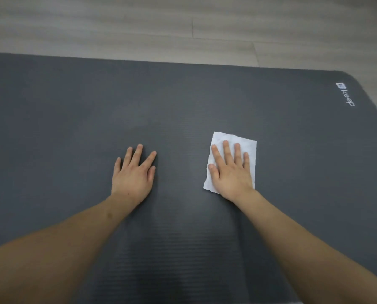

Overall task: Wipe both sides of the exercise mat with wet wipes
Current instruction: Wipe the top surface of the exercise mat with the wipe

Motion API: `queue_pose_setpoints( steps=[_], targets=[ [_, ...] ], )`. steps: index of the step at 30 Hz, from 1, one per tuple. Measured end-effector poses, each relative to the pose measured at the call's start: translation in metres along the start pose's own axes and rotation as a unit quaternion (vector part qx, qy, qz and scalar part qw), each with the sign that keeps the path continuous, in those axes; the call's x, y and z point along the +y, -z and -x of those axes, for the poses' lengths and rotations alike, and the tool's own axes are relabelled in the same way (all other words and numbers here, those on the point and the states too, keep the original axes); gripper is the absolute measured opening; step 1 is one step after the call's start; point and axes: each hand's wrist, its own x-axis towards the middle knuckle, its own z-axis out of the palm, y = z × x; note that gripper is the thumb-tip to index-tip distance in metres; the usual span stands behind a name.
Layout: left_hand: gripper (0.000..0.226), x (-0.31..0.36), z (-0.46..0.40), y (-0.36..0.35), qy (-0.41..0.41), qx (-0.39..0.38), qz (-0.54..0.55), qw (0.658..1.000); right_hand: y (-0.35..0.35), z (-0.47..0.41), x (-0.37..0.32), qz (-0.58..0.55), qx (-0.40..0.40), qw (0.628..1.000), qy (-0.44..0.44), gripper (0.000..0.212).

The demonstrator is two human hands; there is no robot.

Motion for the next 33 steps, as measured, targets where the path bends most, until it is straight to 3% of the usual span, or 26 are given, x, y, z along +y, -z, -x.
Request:
queue_pose_setpoints(
  steps=[5, 9, 12, 17, 24, 29, 33],
  targets=[
    [0.053, -0.071, 0.028, 0.007, 0.063, 0.0, -0.005, 0.998, -0.008, -0.027, -0.142, 0.006, -0.011, 0.988, 0.155, 0.064],
    [0.053, -0.127, 0.059, 0.011, 0.144, 0.003, 0.006, 0.99, -0.023, -0.015, -0.231, 0.036, -0.025, 0.955, 0.292, 0.063],
    [0.054, -0.153, 0.077, 0.012, 0.147, -0.006, -0.01, 0.989, -0.032, -0.001, -0.251, 0.055, -0.023, 0.926, 0.372, 0.061],
    [0.055, -0.138, 0.078, 0.009, 0.145, 0.003, 0.002, 0.989, -0.033, 0.004, -0.225, 0.042, -0.01, 0.906, 0.42, 0.058],
    [0.055, -0.062, 0.051, -0.001, 0.056, 0.013, -0.001, 0.998, -0.017, 0.009, -0.107, 0.033, -0.004, 0.948, 0.316, 0.056],
    [0.054, 0.0, 0.027, -0.009, 0.022, 0.013, -0.004, 1.0, -0.002, 0.024, 0.027, 0.011, 0.004, 0.991, 0.135, 0.057],
    [0.054, 0.058, 0.007, -0.012, -0.051, 0.016, 0.005, 0.999, 0.003, 0.05, 0.099, -0.014, 0.012, 1.0, -0.002, 0.056]
  ],
)
